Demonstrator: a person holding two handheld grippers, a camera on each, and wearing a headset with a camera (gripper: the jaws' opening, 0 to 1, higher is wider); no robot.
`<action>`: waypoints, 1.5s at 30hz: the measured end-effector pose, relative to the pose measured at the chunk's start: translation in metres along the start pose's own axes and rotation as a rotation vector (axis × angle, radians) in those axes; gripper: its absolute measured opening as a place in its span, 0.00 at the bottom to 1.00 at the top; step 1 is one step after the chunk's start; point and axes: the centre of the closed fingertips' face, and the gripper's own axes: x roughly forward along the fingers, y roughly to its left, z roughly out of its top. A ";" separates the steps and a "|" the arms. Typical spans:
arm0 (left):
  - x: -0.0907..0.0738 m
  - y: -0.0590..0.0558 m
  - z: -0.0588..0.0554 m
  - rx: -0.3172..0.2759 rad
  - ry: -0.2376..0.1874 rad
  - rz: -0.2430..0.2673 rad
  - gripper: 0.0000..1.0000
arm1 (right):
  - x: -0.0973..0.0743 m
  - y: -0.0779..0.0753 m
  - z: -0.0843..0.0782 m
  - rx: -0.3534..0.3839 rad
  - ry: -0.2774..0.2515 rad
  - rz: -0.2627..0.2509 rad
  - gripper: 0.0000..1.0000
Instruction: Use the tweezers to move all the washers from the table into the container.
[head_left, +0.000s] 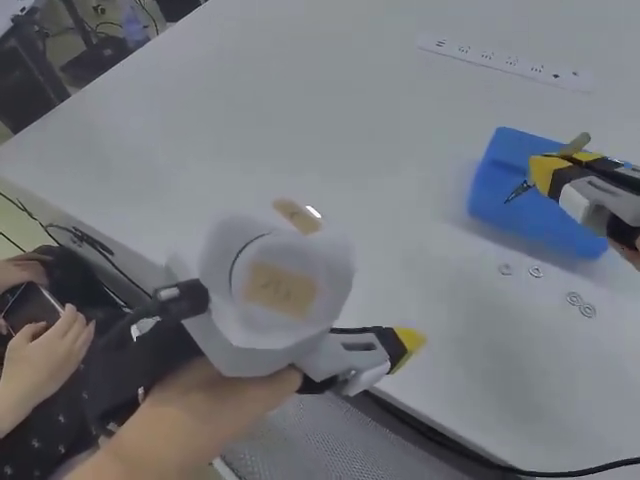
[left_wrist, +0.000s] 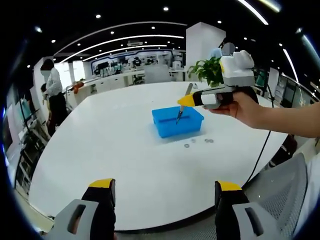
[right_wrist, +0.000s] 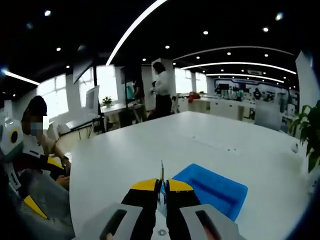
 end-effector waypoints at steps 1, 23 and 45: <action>0.000 0.000 0.000 -0.004 -0.001 0.000 0.83 | -0.003 0.001 -0.006 0.003 0.013 0.005 0.02; 0.002 -0.003 -0.008 -0.003 0.024 -0.008 0.83 | -0.007 0.003 -0.054 0.052 0.097 -0.043 0.02; 0.004 -0.002 -0.010 0.035 0.047 -0.002 0.82 | -0.007 -0.005 -0.064 0.076 0.095 -0.078 0.03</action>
